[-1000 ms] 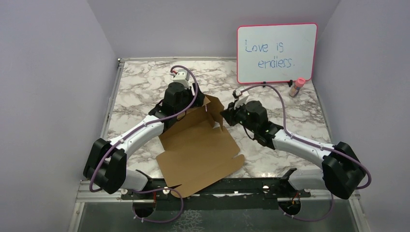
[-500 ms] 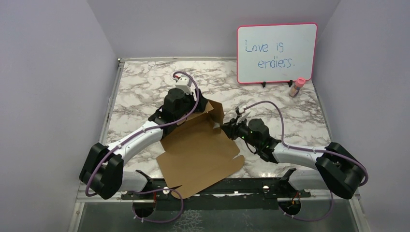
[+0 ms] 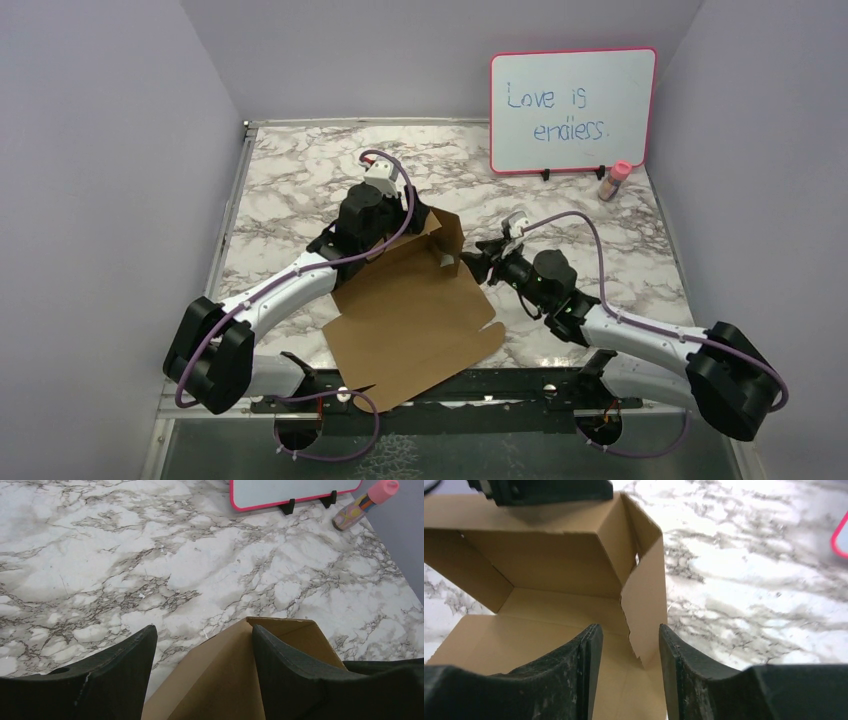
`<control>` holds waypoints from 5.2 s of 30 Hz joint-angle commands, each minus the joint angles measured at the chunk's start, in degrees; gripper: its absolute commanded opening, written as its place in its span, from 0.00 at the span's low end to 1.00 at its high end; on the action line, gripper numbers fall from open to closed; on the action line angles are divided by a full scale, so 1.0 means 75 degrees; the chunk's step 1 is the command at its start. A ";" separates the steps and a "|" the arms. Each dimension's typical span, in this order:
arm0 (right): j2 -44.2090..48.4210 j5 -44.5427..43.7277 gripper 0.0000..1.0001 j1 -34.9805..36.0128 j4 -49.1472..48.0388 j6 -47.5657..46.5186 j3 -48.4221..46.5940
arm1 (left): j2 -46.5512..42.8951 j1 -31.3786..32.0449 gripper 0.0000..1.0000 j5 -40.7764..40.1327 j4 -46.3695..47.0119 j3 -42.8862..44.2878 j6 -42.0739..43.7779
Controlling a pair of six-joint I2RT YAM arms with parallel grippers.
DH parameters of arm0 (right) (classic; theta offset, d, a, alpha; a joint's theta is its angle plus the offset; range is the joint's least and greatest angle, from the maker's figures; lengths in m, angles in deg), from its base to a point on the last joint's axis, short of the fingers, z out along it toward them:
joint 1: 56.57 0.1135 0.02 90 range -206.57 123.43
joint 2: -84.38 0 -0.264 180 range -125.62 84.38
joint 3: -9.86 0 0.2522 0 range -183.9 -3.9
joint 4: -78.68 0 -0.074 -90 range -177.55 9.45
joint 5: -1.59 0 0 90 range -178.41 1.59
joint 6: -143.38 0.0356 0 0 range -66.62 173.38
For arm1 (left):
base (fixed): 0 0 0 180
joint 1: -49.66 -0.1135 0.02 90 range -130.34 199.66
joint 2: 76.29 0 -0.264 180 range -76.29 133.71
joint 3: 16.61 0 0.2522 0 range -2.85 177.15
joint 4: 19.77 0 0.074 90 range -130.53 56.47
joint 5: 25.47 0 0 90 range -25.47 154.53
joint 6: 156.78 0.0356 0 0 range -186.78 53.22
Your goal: Fold the paper box
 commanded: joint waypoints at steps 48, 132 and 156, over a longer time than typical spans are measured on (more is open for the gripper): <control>-0.3888 0.5639 0.65 -0.1837 -0.2271 -0.1021 -0.1816 | 0.0243 0.0066 0.70 0.0402 -0.0281 -0.0104 -0.0108; -0.5506 0.2876 0.29 -0.1209 -0.5586 -0.1176 -0.1725 | 0.1155 -0.0948 0.77 0.4456 -0.2282 0.1857 -0.0809; -0.5140 0.0462 0.30 -0.0712 -0.2438 -0.1059 -0.2755 | 0.2258 -0.1943 0.82 0.4600 -0.4454 0.3841 0.0287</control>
